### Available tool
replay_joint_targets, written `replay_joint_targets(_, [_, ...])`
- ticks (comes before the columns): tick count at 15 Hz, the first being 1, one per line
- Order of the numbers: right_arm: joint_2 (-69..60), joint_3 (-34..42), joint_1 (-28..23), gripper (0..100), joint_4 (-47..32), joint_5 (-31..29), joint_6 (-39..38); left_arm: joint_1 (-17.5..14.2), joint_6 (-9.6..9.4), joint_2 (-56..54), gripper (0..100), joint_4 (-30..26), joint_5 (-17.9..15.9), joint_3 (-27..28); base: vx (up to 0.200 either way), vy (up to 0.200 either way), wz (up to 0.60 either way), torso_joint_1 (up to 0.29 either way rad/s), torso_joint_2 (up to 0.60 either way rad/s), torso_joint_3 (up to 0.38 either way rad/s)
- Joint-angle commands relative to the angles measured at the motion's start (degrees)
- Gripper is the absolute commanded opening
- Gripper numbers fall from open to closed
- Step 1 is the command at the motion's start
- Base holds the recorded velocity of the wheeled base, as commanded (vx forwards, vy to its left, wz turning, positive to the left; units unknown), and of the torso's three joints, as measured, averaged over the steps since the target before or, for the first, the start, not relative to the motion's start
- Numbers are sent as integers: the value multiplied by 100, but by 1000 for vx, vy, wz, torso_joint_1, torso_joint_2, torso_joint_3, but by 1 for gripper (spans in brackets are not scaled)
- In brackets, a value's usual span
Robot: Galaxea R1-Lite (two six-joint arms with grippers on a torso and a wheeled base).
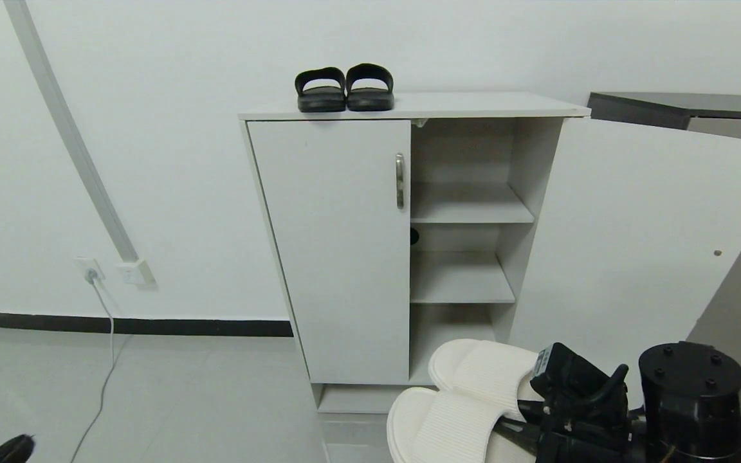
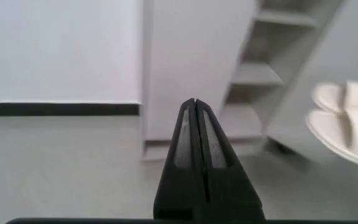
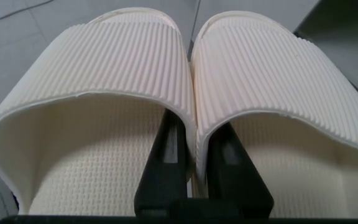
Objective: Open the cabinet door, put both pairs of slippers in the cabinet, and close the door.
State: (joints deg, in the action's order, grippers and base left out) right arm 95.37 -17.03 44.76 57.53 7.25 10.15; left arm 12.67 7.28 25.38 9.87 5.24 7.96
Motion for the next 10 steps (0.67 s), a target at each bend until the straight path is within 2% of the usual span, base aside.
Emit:
replay_joint_targets(1, [-9, -2, 6, 0, 4, 4, 4, -977, -209, -2116, 0, -1172, 161, -330, 0, 0, 0, 0, 0, 0])
replay_joint_targets(2, [-9, -2, 6, 0, 4, 4, 13, -1223, -288, -2415, 0, -1146, 170, -436, 0, 0, 0, 0, 0, 0])
replay_joint_targets(3, [-9, -11, 6, 0, 4, 4, 13, -1258, -614, -2538, 0, -1119, 65, -655, 0, 0, 0, 0, 0, 0])
replay_joint_targets(4, [-1, -2, 6, 0, 4, 4, 13, -1258, -728, -2538, 0, -1058, -14, -761, 0, 0, 0, 0, 0, 0])
replay_joint_targets(6, [26, -28, 6, 0, 4, 4, -5, -1258, -816, -2538, 0, -1023, -489, -778, 0, 0, 0, 0, 0, 0])
replay_joint_targets(7, [43, -64, 6, 0, 4, 4, -22, -1258, -948, -2538, 0, -1014, -665, -778, 0, 0, 0, 0, 0, 0])
replay_joint_targets(8, [61, -125, 6, 0, 4, -13, -49, -1258, -1018, -2538, 0, -1014, -674, -787, 0, 0, 0, 0, 0, 0])
replay_joint_targets(9, [122, -231, 6, 0, -5, -136, -84, -1258, -1000, -2538, 0, -1005, -700, -787, 0, 0, 0, 0, 0, 0])
replay_joint_targets(10, [307, -442, 41, 0, -5, -576, -198, -1258, -965, -2538, 0, -1005, -691, -787, 0, 0, 0, 0, 0, 0])
